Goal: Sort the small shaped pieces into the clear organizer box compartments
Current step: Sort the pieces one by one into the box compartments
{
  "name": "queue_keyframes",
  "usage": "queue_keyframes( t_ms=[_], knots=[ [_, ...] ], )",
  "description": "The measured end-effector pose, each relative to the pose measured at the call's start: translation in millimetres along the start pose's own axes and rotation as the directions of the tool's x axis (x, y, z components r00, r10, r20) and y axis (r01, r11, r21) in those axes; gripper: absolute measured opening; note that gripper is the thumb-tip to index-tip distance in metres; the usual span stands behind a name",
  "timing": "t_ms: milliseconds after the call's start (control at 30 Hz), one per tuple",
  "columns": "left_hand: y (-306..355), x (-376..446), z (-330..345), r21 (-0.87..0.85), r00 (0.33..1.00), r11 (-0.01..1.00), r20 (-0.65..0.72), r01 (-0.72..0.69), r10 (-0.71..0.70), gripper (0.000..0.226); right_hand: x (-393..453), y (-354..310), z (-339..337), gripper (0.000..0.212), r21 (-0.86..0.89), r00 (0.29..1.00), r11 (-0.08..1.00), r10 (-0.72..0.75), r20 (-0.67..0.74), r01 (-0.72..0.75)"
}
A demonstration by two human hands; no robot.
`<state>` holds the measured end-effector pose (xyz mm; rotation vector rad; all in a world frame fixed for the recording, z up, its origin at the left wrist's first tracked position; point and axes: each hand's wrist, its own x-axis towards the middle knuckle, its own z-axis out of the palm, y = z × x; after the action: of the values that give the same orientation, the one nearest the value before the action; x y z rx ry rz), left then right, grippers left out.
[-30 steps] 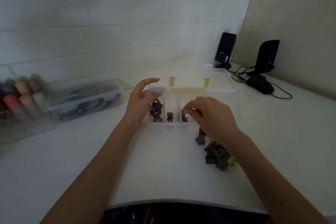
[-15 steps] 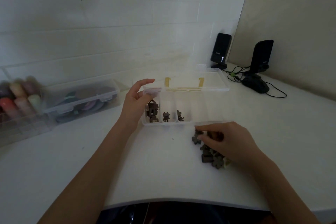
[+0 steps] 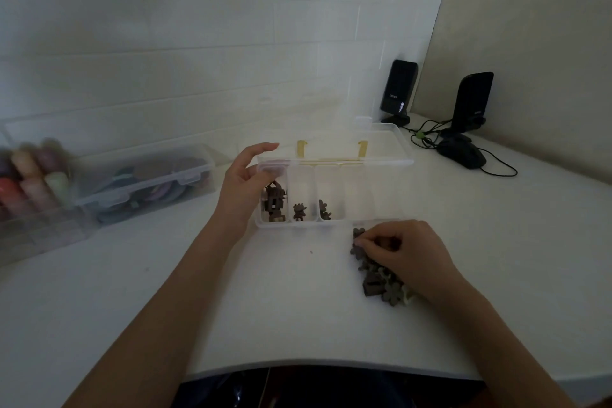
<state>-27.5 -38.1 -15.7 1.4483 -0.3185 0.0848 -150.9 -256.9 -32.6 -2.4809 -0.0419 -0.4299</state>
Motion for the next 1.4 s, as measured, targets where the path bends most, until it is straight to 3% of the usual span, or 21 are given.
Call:
queue_keyframes(
  t_ms=[133,200,600,700,800,967,1100,1233,1400],
  knots=[
    [-1.5,0.0,-1.5,0.006,1.0,1.0,0.006,-0.003,0.003,0.04,-4.5,-10.4,-5.7,0.015,0.255,0.983,0.962,-0.049,-0.179,0.094],
    [-0.9,-0.4,-1.7,0.009,1.0,1.0,0.004,-0.002,0.002,0.039,-4.5,-11.9,-7.3,0.014,0.233,0.97,0.966,-0.052,-0.236,0.109],
    [0.5,-0.8,-2.1,0.007,1.0,1.0,0.028,0.0,0.0,0.035,8.9,-27.5,-19.5,0.012,0.309,0.963,0.943,-0.037,-0.267,0.122],
    [1.3,-1.3,-1.8,0.013,0.999,1.0,0.031,0.007,-0.007,0.035,26.8,-38.9,-21.3,0.015,0.139,0.963,0.975,-0.137,-0.231,0.172],
    [0.7,-0.7,-2.4,0.028,1.0,1.0,0.027,0.009,-0.01,0.036,46.8,-48.7,-16.9,0.016,-0.17,0.968,0.966,-0.216,-0.126,0.194],
    [-0.7,-0.3,-3.3,0.043,1.0,0.999,0.022,-0.003,0.002,0.037,66.9,-61.6,-4.3,0.005,-0.651,0.918,0.724,-0.384,-0.104,0.229],
    [-0.4,-0.6,-3.6,0.056,0.999,0.998,0.035,-0.01,0.008,0.038,66.3,-63.7,4.1,0.02,-0.724,0.958,0.665,-0.285,-0.017,0.184],
    [-0.7,-0.5,-3.9,0.073,1.0,0.997,0.025,-0.005,0.004,0.041,62.3,-74.6,14.1,0.042,-0.727,0.968,0.67,-0.249,-0.031,0.149],
    [-1.3,-0.2,-5.0,0.09,1.0,0.996,0.028,0.003,-0.005,0.044,66.3,-77.8,15.6,0.026,-0.767,0.975,0.619,-0.221,0.037,0.169]
  ],
)
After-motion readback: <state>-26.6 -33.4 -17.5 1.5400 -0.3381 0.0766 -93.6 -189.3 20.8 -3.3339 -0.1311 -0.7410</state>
